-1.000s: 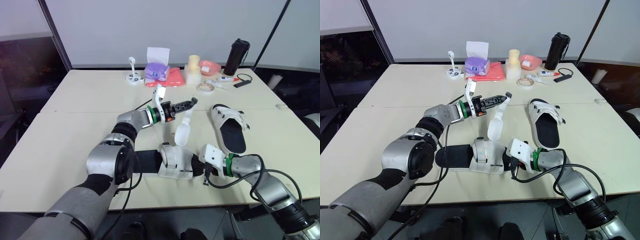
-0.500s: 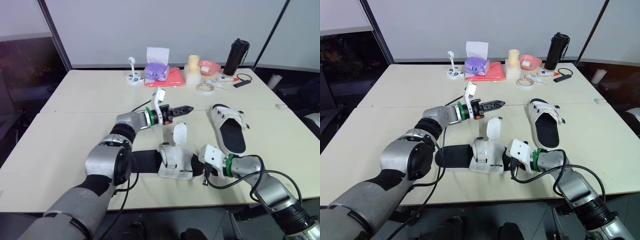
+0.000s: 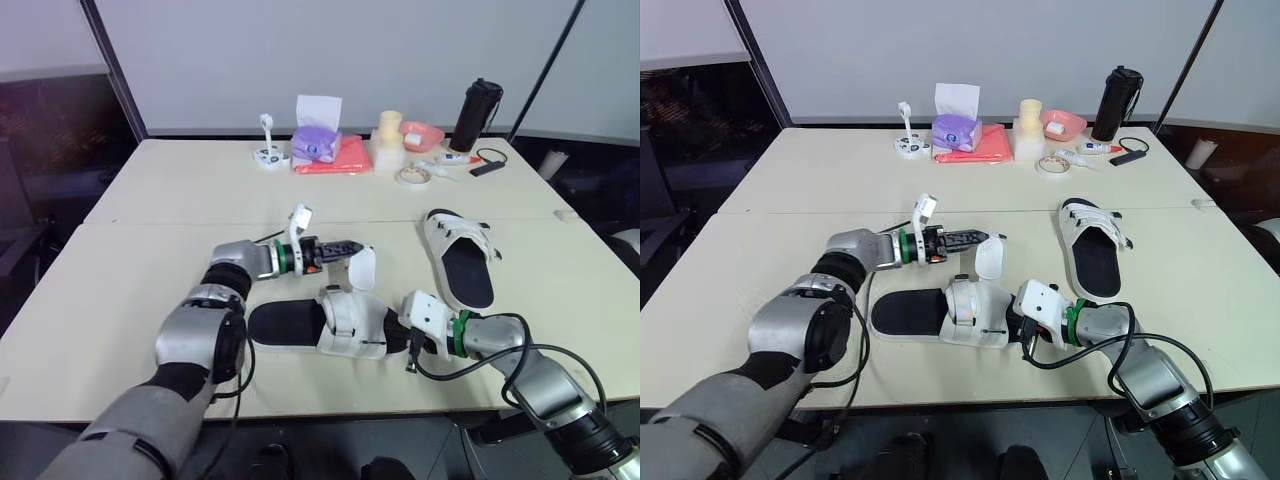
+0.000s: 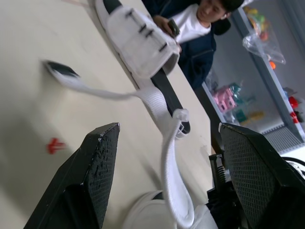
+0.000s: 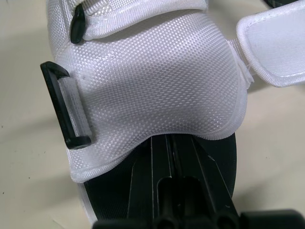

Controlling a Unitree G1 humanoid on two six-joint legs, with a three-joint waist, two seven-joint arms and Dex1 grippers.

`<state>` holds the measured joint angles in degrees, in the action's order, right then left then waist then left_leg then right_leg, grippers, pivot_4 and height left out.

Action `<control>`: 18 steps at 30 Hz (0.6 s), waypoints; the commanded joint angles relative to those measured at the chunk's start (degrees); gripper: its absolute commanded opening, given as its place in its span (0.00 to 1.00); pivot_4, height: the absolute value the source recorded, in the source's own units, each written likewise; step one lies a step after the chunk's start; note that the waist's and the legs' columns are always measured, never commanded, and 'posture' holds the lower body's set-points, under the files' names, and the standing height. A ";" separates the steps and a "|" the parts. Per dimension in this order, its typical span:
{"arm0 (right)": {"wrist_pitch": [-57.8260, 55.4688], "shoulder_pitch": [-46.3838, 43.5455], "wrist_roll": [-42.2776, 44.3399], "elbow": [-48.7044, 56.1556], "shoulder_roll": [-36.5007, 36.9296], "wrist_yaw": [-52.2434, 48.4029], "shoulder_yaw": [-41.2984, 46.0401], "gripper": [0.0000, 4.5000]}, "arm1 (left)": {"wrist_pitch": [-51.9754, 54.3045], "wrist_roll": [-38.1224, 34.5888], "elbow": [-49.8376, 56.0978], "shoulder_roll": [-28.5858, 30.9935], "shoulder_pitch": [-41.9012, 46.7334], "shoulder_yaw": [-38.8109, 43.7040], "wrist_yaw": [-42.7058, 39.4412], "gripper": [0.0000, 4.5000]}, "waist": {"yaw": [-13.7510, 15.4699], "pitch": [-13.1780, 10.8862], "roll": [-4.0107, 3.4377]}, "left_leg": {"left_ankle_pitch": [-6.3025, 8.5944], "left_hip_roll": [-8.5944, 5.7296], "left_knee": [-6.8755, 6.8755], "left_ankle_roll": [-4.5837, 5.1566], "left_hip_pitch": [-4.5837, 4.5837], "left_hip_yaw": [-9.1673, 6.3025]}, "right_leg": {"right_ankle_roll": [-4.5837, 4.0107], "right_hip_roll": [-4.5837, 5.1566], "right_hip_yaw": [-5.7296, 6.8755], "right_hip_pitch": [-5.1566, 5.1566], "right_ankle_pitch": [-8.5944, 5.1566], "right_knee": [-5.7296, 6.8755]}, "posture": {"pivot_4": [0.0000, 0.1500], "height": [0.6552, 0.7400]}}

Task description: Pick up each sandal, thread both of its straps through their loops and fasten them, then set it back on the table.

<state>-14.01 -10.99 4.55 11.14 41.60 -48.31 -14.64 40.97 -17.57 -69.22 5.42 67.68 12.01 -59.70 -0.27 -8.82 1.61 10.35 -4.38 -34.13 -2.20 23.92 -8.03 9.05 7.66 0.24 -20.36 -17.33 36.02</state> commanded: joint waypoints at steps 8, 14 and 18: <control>-5.32 4.69 -4.18 -4.24 1.78 -0.53 -3.34 0.00 | -4.43 -2.32 -3.29 -4.92 4.95 5.17 8.04 0.77 | 0.19 -0.01 0.01 | 0.00 -0.01 0.00 0.00 0.00 0.01 | 0.04 0.01 0.00 0.00 -0.02 0.00 | 1.00 1.00; -5.61 5.24 -4.53 -3.57 1.63 -0.37 -3.09 0.00 | -7.41 -4.77 -4.36 -6.41 6.68 9.59 12.17 0.77 | 0.59 -0.01 0.01 | 0.00 -0.01 0.00 0.00 0.00 0.03 | 0.07 0.01 0.00 0.00 -0.04 0.00 | 1.00 1.00; -5.74 5.31 -4.62 -3.37 1.55 -0.32 -3.03 0.00 | -8.19 -6.62 -4.57 -6.20 7.81 12.35 13.02 0.77 | 0.66 -0.01 0.01 | 0.00 0.00 -0.01 0.00 0.00 0.03 | 0.13 0.01 0.00 0.02 -0.07 0.00 | 1.00 1.00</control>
<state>-14.23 -9.77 3.58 12.37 41.76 -47.66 -13.97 34.12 -22.19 -74.36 -0.73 73.01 22.64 -46.81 0.40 -8.83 1.62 10.35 -4.38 -34.14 -2.21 23.91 -7.99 9.17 7.67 0.25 -20.34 -17.40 36.02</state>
